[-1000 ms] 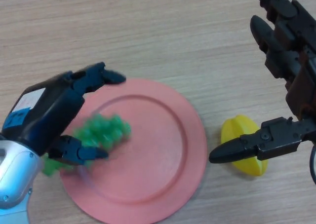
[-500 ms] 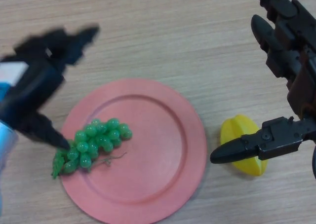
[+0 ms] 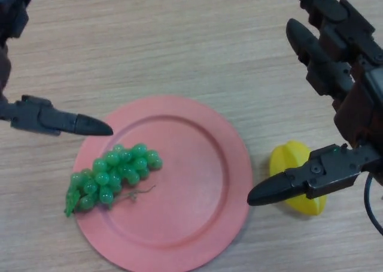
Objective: Pick up the green grapes and place it on the plate
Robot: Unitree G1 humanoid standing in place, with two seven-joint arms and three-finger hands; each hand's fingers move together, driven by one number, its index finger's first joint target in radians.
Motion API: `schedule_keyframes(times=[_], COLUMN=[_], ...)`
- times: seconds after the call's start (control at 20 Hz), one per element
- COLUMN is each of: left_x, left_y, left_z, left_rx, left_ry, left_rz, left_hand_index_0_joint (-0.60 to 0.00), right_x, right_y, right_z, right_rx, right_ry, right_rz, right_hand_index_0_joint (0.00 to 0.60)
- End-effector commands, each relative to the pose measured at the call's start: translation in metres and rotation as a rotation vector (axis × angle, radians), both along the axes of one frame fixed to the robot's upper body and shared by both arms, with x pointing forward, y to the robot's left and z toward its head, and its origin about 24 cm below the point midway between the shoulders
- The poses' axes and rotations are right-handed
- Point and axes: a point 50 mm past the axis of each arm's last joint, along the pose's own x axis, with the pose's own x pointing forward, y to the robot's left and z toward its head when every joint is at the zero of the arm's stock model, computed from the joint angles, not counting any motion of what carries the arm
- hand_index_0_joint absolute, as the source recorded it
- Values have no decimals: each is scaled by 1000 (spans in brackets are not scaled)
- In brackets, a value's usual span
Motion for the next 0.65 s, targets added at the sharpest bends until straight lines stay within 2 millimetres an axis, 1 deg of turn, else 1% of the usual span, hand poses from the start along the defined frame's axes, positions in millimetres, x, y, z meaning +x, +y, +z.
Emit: schedule_keyframes(times=[0.05, 0.1, 0.2, 0.4, 0.65], left_x=[-21, -21, -21, -22, -23], left_y=[20, 24, 28, 34, 32], left_z=[24, 19, 14, 11, 6], left_rx=[-113, -153, -157, -123, -75], left_ry=[-90, -32, 18, 25, 3], left_rz=[19, 7, -2, 18, 57], left_hand_index_0_joint=[0, 0, 0, 0, 0], right_x=[-11, -10, -9, -9, -9], right_y=[-8, -9, -9, -8, -8], right_z=[28, 29, 30, 30, 31], right_rx=[25, 22, 25, 20, 20], right_ry=[-208, -208, -208, -210, -215], right_rz=[-41, -43, -46, -49, -47], right_hand_index_0_joint=[0, 0, 0, 0, 0])
